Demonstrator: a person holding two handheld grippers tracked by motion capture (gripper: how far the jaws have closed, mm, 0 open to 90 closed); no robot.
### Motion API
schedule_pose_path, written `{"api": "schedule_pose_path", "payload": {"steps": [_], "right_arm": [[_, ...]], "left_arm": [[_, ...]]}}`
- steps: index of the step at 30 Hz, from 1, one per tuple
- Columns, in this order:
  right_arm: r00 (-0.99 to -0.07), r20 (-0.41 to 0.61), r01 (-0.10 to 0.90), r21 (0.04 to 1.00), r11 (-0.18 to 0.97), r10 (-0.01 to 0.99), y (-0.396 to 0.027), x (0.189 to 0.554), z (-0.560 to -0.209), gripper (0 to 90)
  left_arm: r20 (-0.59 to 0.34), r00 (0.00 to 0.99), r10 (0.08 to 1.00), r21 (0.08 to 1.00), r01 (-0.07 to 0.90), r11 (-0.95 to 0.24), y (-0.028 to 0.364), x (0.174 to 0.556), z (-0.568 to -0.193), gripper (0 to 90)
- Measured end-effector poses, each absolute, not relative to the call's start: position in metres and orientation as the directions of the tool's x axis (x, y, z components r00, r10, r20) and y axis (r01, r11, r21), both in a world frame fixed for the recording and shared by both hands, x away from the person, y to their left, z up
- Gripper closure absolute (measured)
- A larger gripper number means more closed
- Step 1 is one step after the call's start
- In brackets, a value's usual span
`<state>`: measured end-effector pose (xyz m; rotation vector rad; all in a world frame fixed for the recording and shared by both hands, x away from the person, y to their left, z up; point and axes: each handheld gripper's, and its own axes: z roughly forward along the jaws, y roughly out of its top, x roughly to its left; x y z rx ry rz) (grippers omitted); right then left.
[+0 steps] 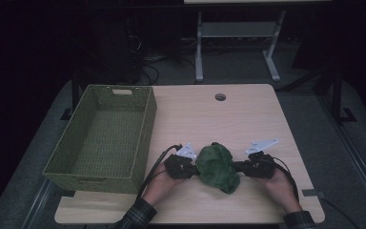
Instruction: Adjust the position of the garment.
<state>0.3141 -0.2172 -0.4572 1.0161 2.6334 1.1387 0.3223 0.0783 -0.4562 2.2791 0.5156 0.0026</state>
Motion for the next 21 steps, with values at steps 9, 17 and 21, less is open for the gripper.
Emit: {"api": "schedule_pose_path", "payload": {"steps": [9, 17, 21], "right_arm": [[-0.697, 0.077, 0.544, 0.704, 0.456, 0.713, -0.244, 0.307, -0.459, 46.4], [-0.61, 0.039, 0.575, 0.709, 0.409, 0.791, -0.276, 0.294, -0.468, 27.7], [-0.59, 0.021, 0.59, 0.695, 0.412, 0.807, -0.283, 0.291, -0.476, 19.8]], "left_arm": [[-0.131, 0.92, 0.369, 0.682, 0.354, -0.64, 0.09, 0.32, -0.449, 57.6], [-0.101, 0.924, 0.369, 0.672, 0.337, -0.66, 0.099, 0.319, -0.441, 31.6], [-0.079, 0.926, 0.369, 0.659, 0.326, -0.677, 0.094, 0.317, -0.436, 19.0]]}}
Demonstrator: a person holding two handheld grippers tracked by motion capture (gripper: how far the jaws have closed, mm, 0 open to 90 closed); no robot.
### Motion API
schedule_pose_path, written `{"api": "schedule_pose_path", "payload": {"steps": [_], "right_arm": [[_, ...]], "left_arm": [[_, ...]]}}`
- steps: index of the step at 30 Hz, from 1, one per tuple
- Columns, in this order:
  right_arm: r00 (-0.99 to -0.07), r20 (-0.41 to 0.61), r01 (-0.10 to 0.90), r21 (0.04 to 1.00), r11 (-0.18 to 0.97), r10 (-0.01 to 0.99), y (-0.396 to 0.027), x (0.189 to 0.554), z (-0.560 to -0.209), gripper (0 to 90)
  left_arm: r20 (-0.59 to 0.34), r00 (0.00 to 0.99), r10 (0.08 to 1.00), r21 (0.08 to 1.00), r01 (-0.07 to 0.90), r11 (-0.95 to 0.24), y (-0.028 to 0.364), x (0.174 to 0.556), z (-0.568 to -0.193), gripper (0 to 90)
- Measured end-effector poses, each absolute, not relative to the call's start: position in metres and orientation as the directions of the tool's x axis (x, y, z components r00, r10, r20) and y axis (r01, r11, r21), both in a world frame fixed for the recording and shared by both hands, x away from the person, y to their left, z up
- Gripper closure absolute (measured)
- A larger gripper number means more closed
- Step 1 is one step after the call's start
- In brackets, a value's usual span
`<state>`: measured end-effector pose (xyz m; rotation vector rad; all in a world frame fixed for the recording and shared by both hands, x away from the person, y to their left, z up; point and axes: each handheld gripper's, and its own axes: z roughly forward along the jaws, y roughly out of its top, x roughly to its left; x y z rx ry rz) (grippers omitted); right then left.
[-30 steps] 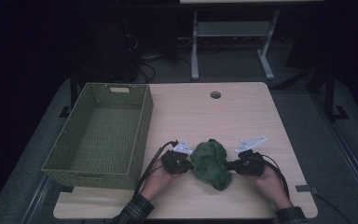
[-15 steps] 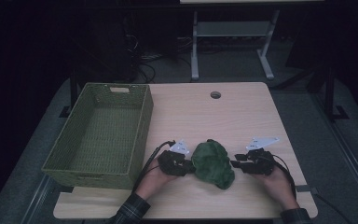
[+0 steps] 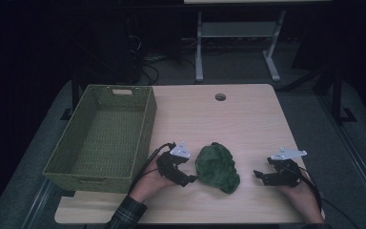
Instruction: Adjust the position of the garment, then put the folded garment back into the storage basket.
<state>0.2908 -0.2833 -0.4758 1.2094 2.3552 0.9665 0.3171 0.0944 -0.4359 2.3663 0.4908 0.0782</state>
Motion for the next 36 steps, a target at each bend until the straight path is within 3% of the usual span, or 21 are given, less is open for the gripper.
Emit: {"api": "schedule_pose_path", "payload": {"steps": [6, 22, 36], "right_arm": [[-0.58, 0.026, 0.574, 0.722, 0.386, 0.814, -0.289, 0.291, -0.482, 12.2], [-0.576, 0.03, 0.578, 0.721, 0.382, 0.817, -0.289, 0.291, -0.483, 11.9], [-0.57, 0.029, 0.58, 0.722, 0.377, 0.821, -0.289, 0.291, -0.483, 13.1]], "left_arm": [[-0.056, 0.933, 0.355, 0.66, 0.301, -0.688, 0.091, 0.318, -0.425, 14.5], [-0.006, 0.967, 0.256, 0.606, 0.208, -0.768, 0.073, 0.327, -0.398, 13.7], [-0.045, 0.981, 0.191, 0.571, 0.182, -0.8, 0.046, 0.34, -0.398, 13.2]]}}
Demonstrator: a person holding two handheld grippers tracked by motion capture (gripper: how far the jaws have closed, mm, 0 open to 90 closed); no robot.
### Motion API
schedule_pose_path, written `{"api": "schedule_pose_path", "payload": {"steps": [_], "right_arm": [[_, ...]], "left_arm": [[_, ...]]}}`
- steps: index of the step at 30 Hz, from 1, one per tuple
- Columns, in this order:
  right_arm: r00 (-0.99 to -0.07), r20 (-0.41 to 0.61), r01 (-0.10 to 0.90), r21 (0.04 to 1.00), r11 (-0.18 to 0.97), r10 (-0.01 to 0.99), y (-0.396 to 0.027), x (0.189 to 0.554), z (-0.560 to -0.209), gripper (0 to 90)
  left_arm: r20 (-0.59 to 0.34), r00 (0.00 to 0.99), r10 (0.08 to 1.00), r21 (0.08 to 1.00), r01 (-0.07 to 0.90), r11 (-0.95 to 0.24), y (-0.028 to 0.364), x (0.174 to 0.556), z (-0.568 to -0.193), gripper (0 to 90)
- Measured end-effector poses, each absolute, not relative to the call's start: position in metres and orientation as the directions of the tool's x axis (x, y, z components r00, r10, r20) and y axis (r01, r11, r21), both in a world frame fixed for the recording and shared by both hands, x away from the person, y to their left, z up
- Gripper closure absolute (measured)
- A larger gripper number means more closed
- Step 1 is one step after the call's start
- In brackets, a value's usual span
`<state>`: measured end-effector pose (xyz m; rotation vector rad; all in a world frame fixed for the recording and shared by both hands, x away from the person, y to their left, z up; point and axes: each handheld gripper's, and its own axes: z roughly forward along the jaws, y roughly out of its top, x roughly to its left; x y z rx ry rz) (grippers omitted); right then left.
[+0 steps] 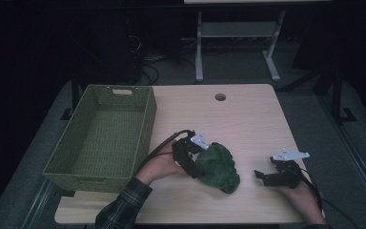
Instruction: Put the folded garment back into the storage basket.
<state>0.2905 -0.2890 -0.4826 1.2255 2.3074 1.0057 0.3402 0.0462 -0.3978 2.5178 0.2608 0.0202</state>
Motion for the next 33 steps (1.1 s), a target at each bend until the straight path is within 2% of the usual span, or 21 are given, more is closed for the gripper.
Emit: {"api": "schedule_pose_path", "payload": {"steps": [4, 23, 33], "right_arm": [[-0.569, 0.029, 0.58, 0.722, 0.377, 0.822, -0.289, 0.29, -0.483, 13.2], [-0.568, 0.026, 0.579, 0.724, 0.376, 0.823, -0.289, 0.29, -0.483, 13.7], [-0.561, 0.026, 0.581, 0.725, 0.371, 0.827, -0.289, 0.29, -0.483, 14.0]], "left_arm": [[-0.05, 0.984, 0.169, 0.549, 0.168, -0.819, 0.038, 0.341, -0.405, 13.2], [-0.066, 0.982, 0.174, 0.467, 0.185, -0.865, 0.02, 0.345, -0.444, 13.4], [-0.054, 0.979, 0.197, 0.437, 0.2, -0.877, 0.014, 0.342, -0.45, 11.9]]}}
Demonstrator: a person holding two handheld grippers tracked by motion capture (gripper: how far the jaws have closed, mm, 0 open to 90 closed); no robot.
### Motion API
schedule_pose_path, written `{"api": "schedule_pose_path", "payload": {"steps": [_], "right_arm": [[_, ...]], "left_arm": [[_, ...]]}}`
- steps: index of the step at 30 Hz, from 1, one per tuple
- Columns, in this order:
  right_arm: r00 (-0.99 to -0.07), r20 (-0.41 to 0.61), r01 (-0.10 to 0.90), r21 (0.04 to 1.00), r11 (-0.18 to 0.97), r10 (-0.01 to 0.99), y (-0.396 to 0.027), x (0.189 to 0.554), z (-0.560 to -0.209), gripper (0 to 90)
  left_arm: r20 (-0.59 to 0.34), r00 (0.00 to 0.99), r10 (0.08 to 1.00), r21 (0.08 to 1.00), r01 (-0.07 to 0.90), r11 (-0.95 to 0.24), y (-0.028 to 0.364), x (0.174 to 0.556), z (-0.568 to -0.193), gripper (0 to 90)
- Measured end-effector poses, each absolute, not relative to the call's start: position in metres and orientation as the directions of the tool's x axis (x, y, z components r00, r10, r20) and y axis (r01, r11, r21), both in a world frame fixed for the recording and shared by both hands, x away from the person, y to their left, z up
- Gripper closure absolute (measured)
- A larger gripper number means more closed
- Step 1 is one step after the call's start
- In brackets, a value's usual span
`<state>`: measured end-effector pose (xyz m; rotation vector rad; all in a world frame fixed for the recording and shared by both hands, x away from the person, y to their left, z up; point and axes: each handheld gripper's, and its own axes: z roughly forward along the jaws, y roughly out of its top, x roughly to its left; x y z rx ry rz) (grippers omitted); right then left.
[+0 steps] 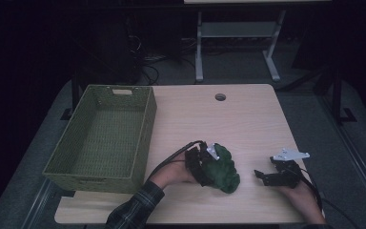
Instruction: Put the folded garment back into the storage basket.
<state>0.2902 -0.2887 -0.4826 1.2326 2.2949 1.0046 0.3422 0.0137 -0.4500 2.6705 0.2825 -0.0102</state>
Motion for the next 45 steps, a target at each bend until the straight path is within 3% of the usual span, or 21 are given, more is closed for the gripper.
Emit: {"api": "schedule_pose_path", "payload": {"steps": [6, 8, 16, 19, 33, 45], "right_arm": [[-0.562, 0.025, 0.579, 0.725, 0.372, 0.827, -0.289, 0.29, -0.483, 14.1], [-0.562, 0.025, 0.579, 0.725, 0.372, 0.827, -0.289, 0.29, -0.483, 14.1], [-0.559, 0.025, 0.581, 0.726, 0.369, 0.829, -0.288, 0.29, -0.483, 14.2], [-0.558, 0.025, 0.581, 0.726, 0.369, 0.829, -0.288, 0.29, -0.483, 14.1], [-0.559, 0.024, 0.58, 0.726, 0.37, 0.829, -0.289, 0.29, -0.483, 14.1], [-0.553, 0.033, 0.589, 0.722, 0.362, 0.833, -0.288, 0.29, -0.482, 14.1]], "left_arm": [[-0.017, 0.977, 0.212, 0.422, 0.199, -0.885, 0.01, 0.34, -0.451, 13.6], [-0.018, 0.977, 0.212, 0.423, 0.199, -0.884, 0.011, 0.341, -0.45, 19.0], [-0.063, 0.973, 0.222, 0.432, 0.227, -0.873, 0.017, 0.345, -0.444, 57.9], [-0.066, 0.974, 0.218, 0.428, 0.226, -0.875, 0.016, 0.344, -0.443, 63.9], [-0.11, 0.965, 0.238, 0.437, 0.262, -0.86, 0.021, 0.346, -0.434, 66.9], [-0.104, 0.949, 0.297, 0.482, 0.309, -0.82, 0.037, 0.351, -0.392, 66.6]]}}
